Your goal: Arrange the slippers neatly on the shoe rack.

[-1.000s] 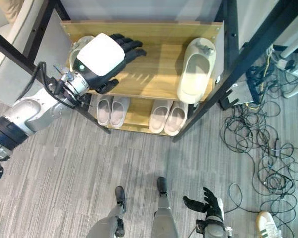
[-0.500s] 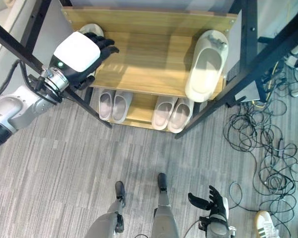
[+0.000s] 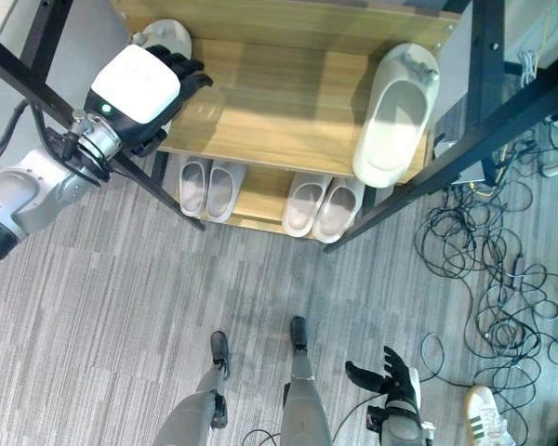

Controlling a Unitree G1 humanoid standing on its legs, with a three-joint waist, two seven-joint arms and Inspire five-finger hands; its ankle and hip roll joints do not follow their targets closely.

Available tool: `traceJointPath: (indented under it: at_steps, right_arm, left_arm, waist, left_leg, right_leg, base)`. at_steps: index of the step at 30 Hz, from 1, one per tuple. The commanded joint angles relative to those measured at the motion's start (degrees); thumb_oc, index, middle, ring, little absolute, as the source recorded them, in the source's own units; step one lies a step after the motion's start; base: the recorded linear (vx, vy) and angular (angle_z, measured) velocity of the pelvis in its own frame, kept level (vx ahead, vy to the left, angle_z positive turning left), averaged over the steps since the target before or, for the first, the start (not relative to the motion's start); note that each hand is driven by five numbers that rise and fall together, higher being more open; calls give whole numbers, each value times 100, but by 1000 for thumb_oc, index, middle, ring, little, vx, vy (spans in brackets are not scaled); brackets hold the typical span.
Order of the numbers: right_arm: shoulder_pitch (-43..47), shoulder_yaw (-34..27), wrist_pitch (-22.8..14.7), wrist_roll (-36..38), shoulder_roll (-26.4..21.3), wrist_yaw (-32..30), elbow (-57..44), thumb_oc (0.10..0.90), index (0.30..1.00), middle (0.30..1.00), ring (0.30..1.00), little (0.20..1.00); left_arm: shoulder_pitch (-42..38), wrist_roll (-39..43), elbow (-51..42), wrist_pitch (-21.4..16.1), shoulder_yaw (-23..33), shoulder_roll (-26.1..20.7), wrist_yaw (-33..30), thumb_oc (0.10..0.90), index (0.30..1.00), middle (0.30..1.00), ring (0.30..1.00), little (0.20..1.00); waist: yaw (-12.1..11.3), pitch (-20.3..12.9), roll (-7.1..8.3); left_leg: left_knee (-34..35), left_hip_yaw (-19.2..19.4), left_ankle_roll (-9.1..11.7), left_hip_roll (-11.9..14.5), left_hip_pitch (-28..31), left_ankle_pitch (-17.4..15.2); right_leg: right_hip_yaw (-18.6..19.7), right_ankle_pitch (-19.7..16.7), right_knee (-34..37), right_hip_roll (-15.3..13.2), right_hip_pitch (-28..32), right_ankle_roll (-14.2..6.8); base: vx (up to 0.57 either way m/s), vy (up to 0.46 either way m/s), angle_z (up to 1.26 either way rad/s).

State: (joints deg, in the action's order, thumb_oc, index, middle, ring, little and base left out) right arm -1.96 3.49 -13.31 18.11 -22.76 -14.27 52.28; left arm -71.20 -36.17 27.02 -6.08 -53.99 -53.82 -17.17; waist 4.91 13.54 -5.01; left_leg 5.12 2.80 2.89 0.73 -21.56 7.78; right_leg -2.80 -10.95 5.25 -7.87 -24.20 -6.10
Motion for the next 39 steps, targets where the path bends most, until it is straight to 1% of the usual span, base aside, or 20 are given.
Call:
traceJointPath:
  at_steps: [1, 17, 18, 21, 22, 23, 27, 30, 32, 33, 37, 38, 39]
  right_arm:
    - [-190, -242, -164, -51, -264, -181, -360, 800, 900, 900, 900, 900]
    - [-209, -221, -149, -73, -229, -172, -462, 800, 900, 900, 900, 900]
    - [-193, -183, -115, -74, -224, -148, -445, 800, 900, 900, 900, 900]
    - [-116, -163, -94, -67, -228, -151, -404, 800, 900, 900, 900, 900]
    - [-60, -136, -84, -71, -228, -184, -354, 800, 900, 900, 900, 900]
    - [-32, -109, -74, -45, -276, -166, -232, 800, 900, 900, 900, 900]
    - [-97, -131, -89, -50, -249, -141, -144, 800, 900, 900, 900, 900]
    - [-96, -133, -90, -49, -242, -141, -143, 800, 900, 900, 900, 900]
    - [-41, -146, -96, -10, -283, -144, -80, 800, 900, 900, 900, 900]
    - [-5, -62, -93, -96, -302, -171, -77, 800, 900, 900, 900, 900]
    - [37, -46, -106, -119, -328, -188, -90, 800, 900, 900, 900, 900]
    - [185, 54, -143, -243, -416, -246, -93, 800, 900, 900, 900, 900]
    - [196, 55, -146, -239, -406, -244, -85, 800, 900, 900, 900, 900]
  left_arm:
    - [-1443, -20, 148, 214, 122, -462, -562, 800, 900, 900, 900, 900]
    - [-1540, 101, 38, 194, 114, -483, -492, 800, 900, 900, 900, 900]
    - [-1700, 126, 9, 191, -9, -457, -437, 800, 900, 900, 900, 900]
    - [-1797, 116, 47, 199, -97, -414, -445, 800, 900, 900, 900, 900]
    - [-1944, 209, 158, 220, -156, -317, -433, 800, 900, 900, 900, 900]
    - [-2254, 215, 462, 259, -397, -108, -400, 800, 900, 900, 900, 900]
    - [-2496, 137, 602, 276, -630, -1, -376, 800, 900, 900, 900, 900]
    - [-2506, 138, 610, 274, -643, 5, -379, 800, 900, 900, 900, 900]
    - [-2604, -24, 625, 268, -818, 31, -365, 800, 900, 900, 900, 900]
    - [-2710, -78, 721, 262, -945, 81, -402, 800, 900, 900, 900, 900]
    - [-2781, -133, 732, 249, -1028, 61, -429, 800, 900, 900, 900, 900]
    - [-3166, -586, 1030, 375, -1534, 112, -557, 800, 900, 900, 900, 900]
    - [-3180, -595, 1051, 375, -1552, 124, -575, 800, 900, 900, 900, 900]
  waist:
    - [21, -90, 12]
    - [11, -104, 20]
    - [10, -124, -18]
    - [11, -111, -15]
    - [19, -100, -37]
    - [22, -91, -44]
    - [37, -98, 7]
    - [34, -101, 14]
    - [44, -137, 28]
    - [52, -172, 65]
    - [56, -176, 71]
    - [55, -195, 131]
    - [55, -192, 141]
  left_leg:
    - [-12, -311, -35, -352, 18, -474]
    - [-12, -317, -38, -356, 67, -494]
    - [-12, -321, -42, -364, 91, -496]
    - [-12, -319, -39, -367, 82, -486]
    - [-12, -314, -41, -374, 50, -476]
    - [-12, -305, -46, -369, 12, -461]
    - [-12, -322, -56, -375, -17, -468]
    - [-12, -322, -56, -376, -20, -468]
    - [-12, -330, -65, -381, -28, -480]
    - [-12, -334, -70, -376, -37, -498]
    - [-12, -329, -72, -377, -50, -500]
    - [-12, -294, -77, -394, -159, -507]
    - [-12, -295, -77, -395, -163, -506]
  right_leg:
    - [-30, 504, -25, -196, 422, -589]
    - [-33, 521, -25, -198, 466, -586]
    - [-29, 528, -25, -203, 486, -585]
    - [-33, 520, -25, -210, 480, -584]
    - [-38, 507, -25, -216, 454, -594]
    - [-70, 492, -25, -215, 420, -617]
    - [-77, 490, -25, -218, 402, -626]
    - [-77, 490, -25, -219, 399, -626]
    - [-97, 478, -25, -229, 397, -634]
    - [-94, 470, -25, -235, 386, -636]
    - [-94, 463, -25, -239, 372, -642]
    - [-126, 356, -25, -271, 284, -712]
    - [-127, 355, -25, -272, 280, -712]
  base:
    - [0, 0, 0]
    - [0, 0, 0]
    - [0, 0, 0]
    - [-1, 11, 0]
    - [-19, 53, 0]
    - [-18, 53, -1]
    - [3, 14, 1]
    - [0, 0, 0]
    - [48, 45, 0]
    - [49, 38, 1]
    - [21, 33, 0]
    - [49, 101, 0]
    - [49, 101, -2]
